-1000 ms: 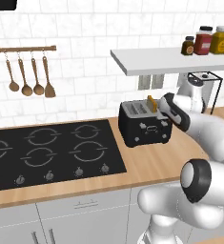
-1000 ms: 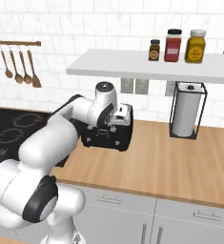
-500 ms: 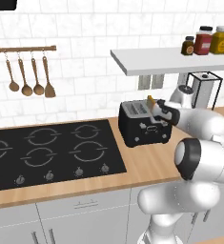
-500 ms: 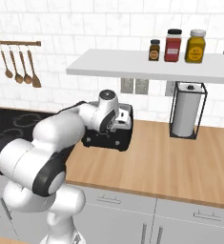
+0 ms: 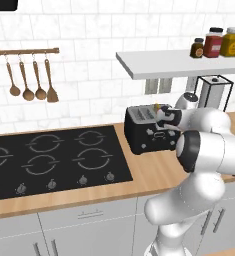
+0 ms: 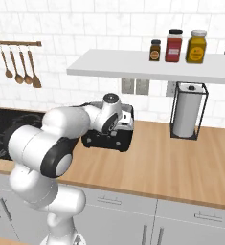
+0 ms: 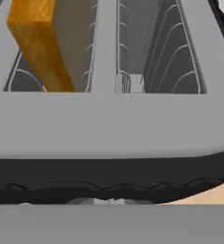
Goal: Start the toaster. Once the lever pops up, take the bread to the plate on the dining counter.
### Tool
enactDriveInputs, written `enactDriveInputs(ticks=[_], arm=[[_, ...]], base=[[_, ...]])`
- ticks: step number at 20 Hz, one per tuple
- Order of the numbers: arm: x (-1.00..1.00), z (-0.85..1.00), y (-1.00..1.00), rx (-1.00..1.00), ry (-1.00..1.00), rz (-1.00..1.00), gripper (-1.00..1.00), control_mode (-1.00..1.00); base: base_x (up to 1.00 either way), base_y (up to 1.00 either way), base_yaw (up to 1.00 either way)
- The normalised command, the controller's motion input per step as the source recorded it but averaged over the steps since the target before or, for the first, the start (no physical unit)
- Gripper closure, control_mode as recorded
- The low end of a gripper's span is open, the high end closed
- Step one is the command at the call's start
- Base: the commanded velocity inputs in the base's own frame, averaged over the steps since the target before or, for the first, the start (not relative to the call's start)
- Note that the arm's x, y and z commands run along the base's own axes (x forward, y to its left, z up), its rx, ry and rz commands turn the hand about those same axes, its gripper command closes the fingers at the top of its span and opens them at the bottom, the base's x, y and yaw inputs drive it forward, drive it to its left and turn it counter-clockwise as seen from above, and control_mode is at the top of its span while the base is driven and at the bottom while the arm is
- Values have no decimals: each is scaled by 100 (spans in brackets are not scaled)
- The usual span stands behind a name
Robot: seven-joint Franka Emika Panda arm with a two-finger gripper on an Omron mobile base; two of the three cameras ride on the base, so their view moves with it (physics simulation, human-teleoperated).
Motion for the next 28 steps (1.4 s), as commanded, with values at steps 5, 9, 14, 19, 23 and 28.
enactDriveInputs(ticks=[5,9,14,19,23,28], arm=[[-25,-99,3,-9,0,0,100,-100],[-33,-100,0,-9,-2,3,100,-100],[-29,-61,0,0,-3,2,100,-100],[-7,61,0,0,8,0,100,-100],[-31,96,0,-1,3,0,100,-100],[-48,77,5,2,-2,1,100,-100]], base=[[0,0,0],[0,0,0],[0,0,0],[0,0,0],[0,0,0],[0,0,0]])
